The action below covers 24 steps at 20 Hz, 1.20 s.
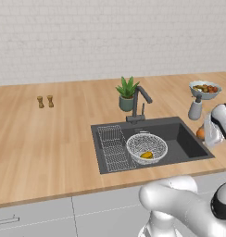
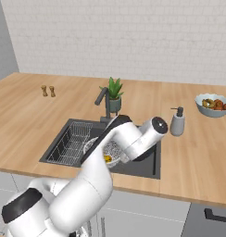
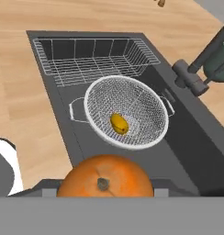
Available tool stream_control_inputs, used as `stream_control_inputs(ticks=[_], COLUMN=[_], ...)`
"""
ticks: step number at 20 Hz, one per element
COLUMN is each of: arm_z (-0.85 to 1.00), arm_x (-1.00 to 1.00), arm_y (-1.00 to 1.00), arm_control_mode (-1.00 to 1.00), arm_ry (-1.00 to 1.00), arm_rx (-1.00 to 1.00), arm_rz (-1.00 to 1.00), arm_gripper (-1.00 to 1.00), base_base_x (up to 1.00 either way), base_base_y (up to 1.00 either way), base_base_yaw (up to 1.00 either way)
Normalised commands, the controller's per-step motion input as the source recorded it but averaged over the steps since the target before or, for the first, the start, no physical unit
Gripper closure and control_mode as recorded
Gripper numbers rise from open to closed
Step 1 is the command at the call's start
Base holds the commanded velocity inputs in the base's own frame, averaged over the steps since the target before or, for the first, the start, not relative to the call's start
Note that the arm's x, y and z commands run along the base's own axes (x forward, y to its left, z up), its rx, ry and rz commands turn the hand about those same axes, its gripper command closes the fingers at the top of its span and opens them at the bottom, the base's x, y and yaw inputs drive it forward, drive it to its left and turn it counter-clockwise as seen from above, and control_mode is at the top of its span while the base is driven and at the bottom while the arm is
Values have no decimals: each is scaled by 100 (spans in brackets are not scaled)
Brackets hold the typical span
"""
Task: Put the colander in the sink, put the tangerine, mango in the colander, and turn on the sink faucet and pour water over the colander.
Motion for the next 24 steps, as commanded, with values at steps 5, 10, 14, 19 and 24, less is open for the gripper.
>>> stream_control_inputs(ticks=[5,10,14,19,24], arm_z=[10,1,0,-8,-31], arm_x=[39,46,29,1,0], arm_y=[25,46,55,43,47], arm_control_mode=[-100,-100,-100,-100,-100], arm_ry=[-8,0,0,-5,0], arm_rx=[-4,-5,-6,0,0], arm_rz=[38,28,11,1,0], arm_gripper=[100,100,100,100,100], base_base_x=[0,0,0,0,0], base_base_y=[0,0,0,0,0], base_base_yaw=[0,0,0,0,0])
